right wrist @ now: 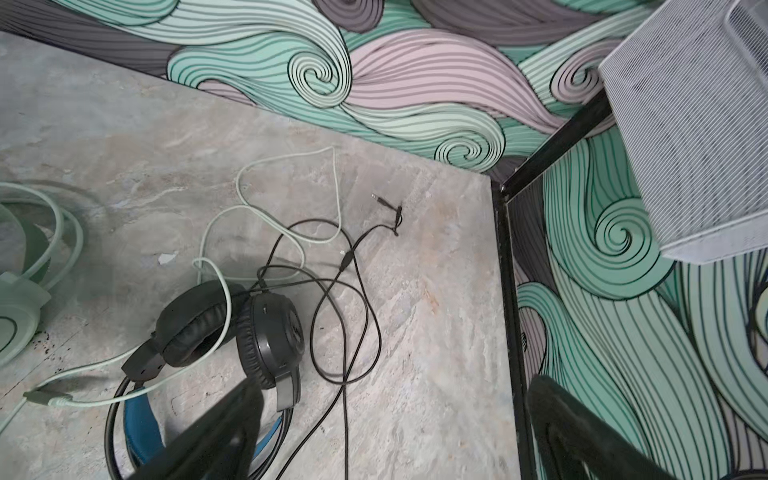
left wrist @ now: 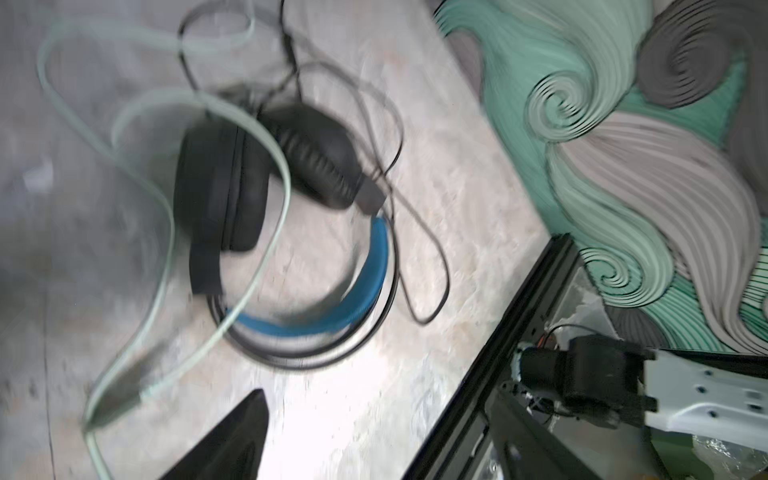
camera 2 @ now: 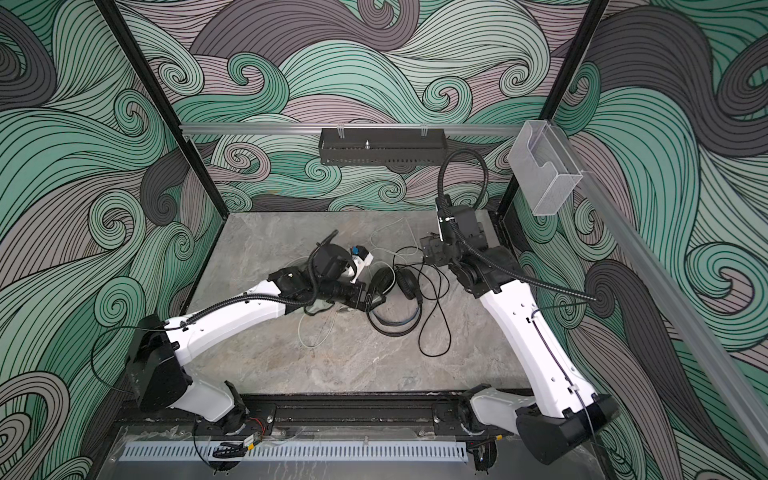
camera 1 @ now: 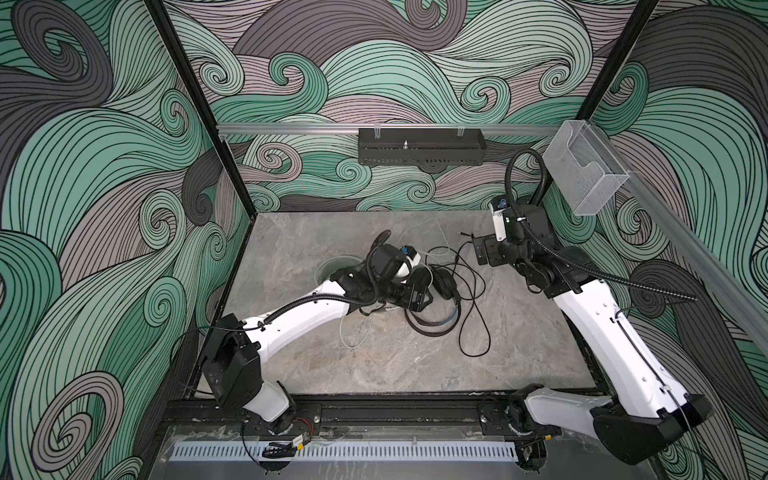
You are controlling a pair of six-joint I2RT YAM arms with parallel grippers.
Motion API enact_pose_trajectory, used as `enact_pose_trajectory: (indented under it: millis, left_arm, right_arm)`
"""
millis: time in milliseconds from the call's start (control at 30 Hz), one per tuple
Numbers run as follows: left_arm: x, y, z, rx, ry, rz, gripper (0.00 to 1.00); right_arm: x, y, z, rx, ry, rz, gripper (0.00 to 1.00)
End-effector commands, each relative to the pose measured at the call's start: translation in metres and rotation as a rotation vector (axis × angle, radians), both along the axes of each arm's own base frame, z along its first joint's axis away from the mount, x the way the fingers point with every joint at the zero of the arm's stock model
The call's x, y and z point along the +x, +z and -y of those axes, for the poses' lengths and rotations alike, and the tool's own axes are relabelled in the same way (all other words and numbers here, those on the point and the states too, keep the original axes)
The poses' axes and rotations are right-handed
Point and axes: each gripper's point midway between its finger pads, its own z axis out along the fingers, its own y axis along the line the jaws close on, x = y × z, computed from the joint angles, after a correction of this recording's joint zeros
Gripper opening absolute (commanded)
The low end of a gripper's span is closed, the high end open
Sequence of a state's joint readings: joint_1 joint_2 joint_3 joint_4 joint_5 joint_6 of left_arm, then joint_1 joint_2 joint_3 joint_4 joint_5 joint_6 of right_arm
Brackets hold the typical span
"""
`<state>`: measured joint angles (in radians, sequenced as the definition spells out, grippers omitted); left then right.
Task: Wrap the headphones
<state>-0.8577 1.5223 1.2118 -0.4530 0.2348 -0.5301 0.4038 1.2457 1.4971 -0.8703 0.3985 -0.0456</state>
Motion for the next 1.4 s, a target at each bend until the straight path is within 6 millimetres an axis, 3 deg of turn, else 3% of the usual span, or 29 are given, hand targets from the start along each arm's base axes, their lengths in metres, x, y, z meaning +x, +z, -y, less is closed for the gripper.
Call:
enact_pose_trajectory:
  millis: [0, 233, 433, 600, 800, 1033, 1233, 1367]
  left_arm:
    - [-0.011, -0.025, -0.018, 0.078, 0.203, -0.150, 0.85]
    - [0.000, -0.050, -0.005, 0.144, 0.375, -0.298, 0.94]
    - [-0.006, -0.076, 0.022, 0.216, 0.601, -0.429, 0.96]
    - [-0.014, -0.108, 0.022, 0.295, 0.780, -0.521, 0.97]
    - [-0.010, -0.131, 0.037, 0.330, 0.839, -0.530, 0.97]
    - [-0.001, -0.129, 0.046, 0.268, 0.870, -0.526, 0.97]
    - [0.010, -0.149, 0.049, 0.314, 0.888, -0.544, 0.96]
    - [0.005, -0.163, 0.059, 0.326, 0.854, -0.582, 0.83]
  right_arm:
    - [0.001, -0.012, -0.005, 0.062, -0.008, -0.041, 1.00]
    - [0.010, -0.023, -0.008, 0.119, 0.017, -0.025, 1.00]
    - [-0.002, -0.018, 0.002, 0.143, 0.014, 0.047, 1.00]
    - [-0.011, -0.016, 0.007, 0.178, 0.018, 0.106, 1.00]
    - [-0.026, -0.005, 0.008, 0.151, 0.052, 0.160, 1.00]
    - [-0.041, -0.003, -0.001, 0.115, 0.114, 0.184, 1.00]
    - [-0.043, -0.004, -0.009, 0.106, 0.148, 0.188, 1.00]
    - [-0.044, -0.003, -0.013, 0.097, 0.167, 0.198, 1.00]
